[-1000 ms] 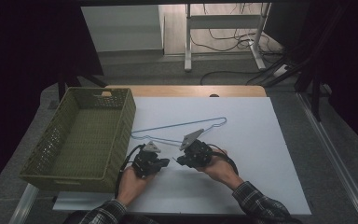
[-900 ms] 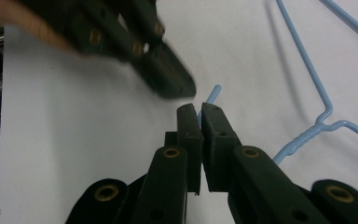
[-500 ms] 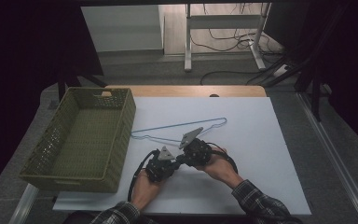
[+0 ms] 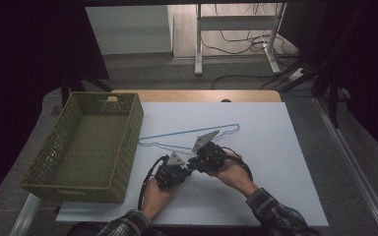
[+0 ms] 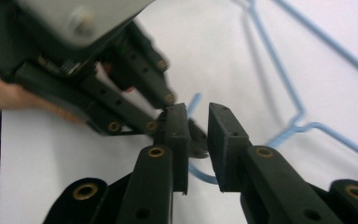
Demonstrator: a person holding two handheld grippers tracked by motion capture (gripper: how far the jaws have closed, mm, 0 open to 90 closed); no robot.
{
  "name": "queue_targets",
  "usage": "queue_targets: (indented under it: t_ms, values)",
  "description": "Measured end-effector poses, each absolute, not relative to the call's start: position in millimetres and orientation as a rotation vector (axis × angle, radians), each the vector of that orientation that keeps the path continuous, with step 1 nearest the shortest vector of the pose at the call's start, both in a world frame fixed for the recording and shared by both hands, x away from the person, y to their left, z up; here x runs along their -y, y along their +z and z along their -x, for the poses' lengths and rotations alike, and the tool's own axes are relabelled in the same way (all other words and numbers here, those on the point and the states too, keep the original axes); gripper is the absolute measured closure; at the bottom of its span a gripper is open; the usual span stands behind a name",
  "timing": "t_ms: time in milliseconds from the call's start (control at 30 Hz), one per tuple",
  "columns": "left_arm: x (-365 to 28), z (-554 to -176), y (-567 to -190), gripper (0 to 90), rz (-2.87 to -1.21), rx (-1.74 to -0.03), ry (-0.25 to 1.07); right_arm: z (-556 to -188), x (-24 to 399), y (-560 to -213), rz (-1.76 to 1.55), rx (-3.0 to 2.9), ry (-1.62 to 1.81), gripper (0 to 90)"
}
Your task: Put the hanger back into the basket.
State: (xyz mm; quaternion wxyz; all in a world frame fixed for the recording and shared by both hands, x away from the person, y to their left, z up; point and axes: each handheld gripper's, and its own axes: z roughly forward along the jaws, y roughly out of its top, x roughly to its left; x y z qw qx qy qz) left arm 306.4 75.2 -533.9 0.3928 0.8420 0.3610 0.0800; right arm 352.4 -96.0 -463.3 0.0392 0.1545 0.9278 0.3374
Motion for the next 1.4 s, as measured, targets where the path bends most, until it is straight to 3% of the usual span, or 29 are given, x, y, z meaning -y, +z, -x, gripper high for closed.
queue_targets:
  t_ms: [300, 600, 1100, 1400]
  values:
    - [-76, -307, -533, 86.8, -2.133, -0.920, 0.202, -377, 123, -451, -0.641, -2.755, 1.005, 66.4]
    - [-77, -307, -532, 86.7, -2.134, -0.920, 0.199, -402, 138, -467, -0.712, -2.704, 0.925, 60.3]
    - [-77, -307, -531, 86.7, -2.129, -0.919, 0.194, -403, 116, -477, -0.862, -2.722, 1.034, 55.0]
    - [-75, -305, -531, 86.2, -2.135, -0.909, 0.197, -396, 98, -490, -0.930, -2.730, 0.963, 56.2]
